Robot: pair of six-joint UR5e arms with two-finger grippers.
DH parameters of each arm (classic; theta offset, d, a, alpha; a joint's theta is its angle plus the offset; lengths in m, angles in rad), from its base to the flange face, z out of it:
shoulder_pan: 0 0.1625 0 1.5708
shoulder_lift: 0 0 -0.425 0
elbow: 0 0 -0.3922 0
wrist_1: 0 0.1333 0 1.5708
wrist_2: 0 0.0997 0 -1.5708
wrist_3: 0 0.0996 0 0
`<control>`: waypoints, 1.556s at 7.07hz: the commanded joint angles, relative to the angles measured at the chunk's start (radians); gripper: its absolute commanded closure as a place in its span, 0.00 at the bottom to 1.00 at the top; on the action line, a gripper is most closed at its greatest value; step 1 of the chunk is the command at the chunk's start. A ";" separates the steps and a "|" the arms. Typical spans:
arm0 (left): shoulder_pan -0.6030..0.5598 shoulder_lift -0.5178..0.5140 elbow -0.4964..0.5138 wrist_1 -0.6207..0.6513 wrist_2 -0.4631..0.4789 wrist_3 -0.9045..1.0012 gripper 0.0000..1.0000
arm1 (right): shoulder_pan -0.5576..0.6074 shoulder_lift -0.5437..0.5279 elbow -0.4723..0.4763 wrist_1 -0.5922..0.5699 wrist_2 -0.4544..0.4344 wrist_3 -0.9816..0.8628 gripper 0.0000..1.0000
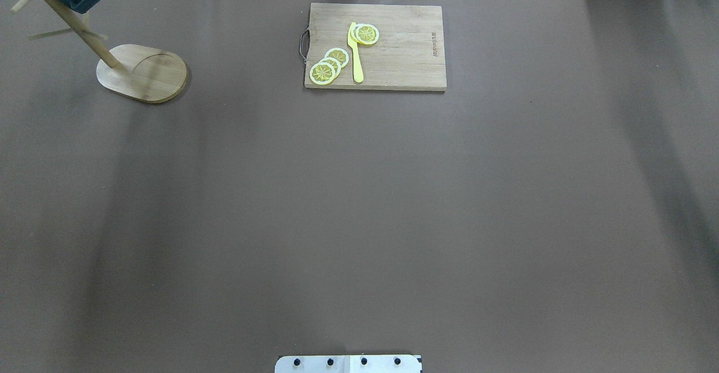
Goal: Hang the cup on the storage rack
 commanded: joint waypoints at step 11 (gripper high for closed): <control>0.005 0.060 -0.158 0.112 -0.020 0.012 0.02 | 0.000 0.000 0.005 0.001 -0.001 0.029 0.00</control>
